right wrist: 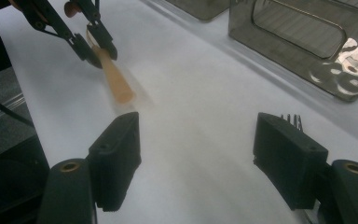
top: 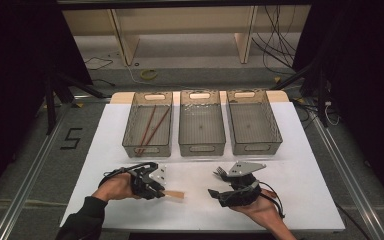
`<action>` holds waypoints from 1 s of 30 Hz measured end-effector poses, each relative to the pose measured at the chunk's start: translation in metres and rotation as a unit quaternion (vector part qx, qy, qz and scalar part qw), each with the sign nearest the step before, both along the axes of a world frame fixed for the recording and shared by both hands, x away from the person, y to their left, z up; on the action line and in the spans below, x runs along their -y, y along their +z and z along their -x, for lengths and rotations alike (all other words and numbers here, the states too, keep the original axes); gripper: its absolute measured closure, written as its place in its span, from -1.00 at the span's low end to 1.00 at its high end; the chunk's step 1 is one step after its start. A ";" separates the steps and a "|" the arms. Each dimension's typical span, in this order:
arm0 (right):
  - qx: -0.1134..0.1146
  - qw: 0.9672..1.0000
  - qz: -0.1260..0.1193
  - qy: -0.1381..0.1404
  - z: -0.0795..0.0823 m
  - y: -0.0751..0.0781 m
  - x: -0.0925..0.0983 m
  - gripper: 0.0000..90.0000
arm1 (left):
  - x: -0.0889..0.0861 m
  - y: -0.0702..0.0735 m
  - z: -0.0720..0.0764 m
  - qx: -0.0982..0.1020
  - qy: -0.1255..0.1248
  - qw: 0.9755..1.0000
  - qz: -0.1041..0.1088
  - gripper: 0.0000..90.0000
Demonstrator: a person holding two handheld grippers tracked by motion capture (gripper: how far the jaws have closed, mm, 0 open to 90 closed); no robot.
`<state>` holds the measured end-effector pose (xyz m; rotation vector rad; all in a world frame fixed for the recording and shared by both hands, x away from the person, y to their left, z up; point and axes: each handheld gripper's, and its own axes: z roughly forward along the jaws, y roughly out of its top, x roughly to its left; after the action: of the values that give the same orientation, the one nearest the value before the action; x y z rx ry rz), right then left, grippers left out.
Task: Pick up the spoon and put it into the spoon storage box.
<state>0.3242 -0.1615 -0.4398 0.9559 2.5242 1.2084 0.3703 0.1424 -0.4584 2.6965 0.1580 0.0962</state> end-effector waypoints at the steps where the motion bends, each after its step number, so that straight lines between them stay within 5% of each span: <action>1: 0.000 1.000 0.000 -0.001 0.000 0.000 0.000 -0.28 | 0.000 0.005 -0.001 -0.003 0.016 1.000 0.016 0.68; 9: 0.000 1.000 -0.001 -0.002 0.000 0.000 0.000 -0.28 | -0.001 0.016 -0.005 -0.007 0.078 0.996 0.053 0.68; 11: 0.001 1.000 -0.001 -0.002 0.000 0.000 0.001 -0.28 | -0.001 0.018 -0.007 -0.009 0.096 0.993 0.067 0.68; 14: 0.002 1.000 -0.001 -0.006 -0.001 0.001 0.002 -0.28 | -0.003 0.023 -0.011 -0.021 0.133 0.986 0.099 0.68; 23: 0.007 1.000 -0.008 -0.017 -0.001 0.003 0.008 -0.28 | -0.004 0.033 -0.022 -0.031 0.191 0.972 0.136 0.68; 30: 0.009 1.000 -0.011 -0.022 -0.001 0.004 0.012 -0.28 | 0.000 0.040 -0.031 -0.028 0.208 0.966 0.152 0.68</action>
<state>0.3255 -0.1732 -0.4363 0.9959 2.4671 1.2282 0.4014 0.1426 -0.4180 2.3233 0.6974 0.1100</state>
